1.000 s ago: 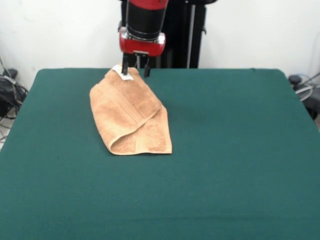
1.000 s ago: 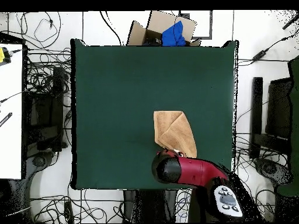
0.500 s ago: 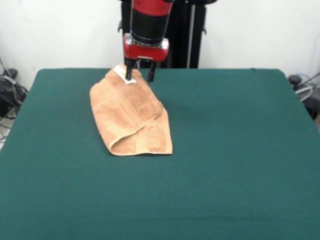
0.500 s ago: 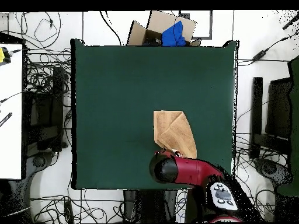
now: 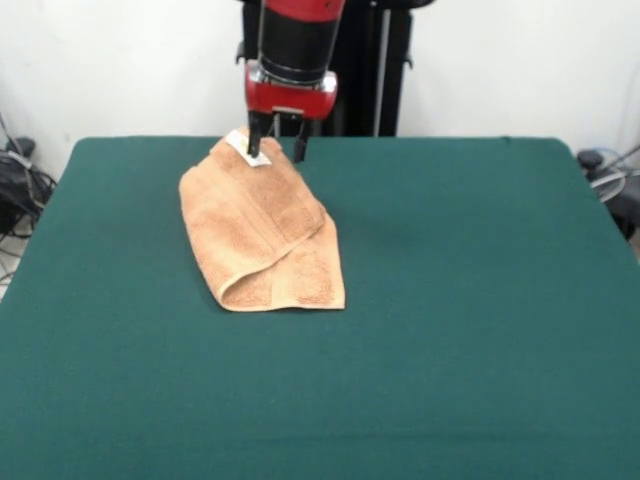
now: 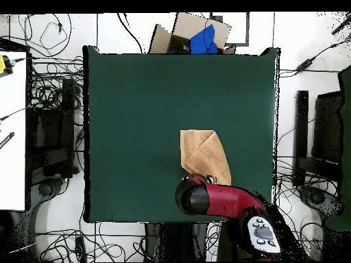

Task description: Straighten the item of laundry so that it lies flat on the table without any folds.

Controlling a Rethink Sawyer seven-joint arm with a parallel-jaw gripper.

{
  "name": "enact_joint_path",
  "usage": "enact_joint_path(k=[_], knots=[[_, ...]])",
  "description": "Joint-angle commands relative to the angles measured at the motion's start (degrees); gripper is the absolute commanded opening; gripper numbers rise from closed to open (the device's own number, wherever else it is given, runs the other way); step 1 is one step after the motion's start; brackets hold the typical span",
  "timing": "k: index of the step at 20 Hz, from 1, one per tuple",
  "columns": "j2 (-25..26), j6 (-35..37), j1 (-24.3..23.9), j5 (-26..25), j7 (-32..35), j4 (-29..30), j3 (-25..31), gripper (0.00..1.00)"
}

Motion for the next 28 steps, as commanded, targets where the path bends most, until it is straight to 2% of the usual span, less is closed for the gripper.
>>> enact_joint_path(k=[1,5,10,15,22,28], knots=[[-3.7,7.4,0.1,0.1,3.7,-3.5,1.4,1.0],[-5.0,9.0,-0.5,-0.9,2.4,-4.4,0.9,1.0],[-5.6,9.4,1.3,-2.7,3.1,-5.5,-1.2,1.0],[-1.7,5.3,2.8,-4.8,4.7,-6.5,-2.8,1.0],[2.6,5.5,-0.3,-4.2,2.2,-5.3,4.2,1.0],[2.9,5.2,1.1,-3.5,3.5,-4.1,4.4,1.0]])
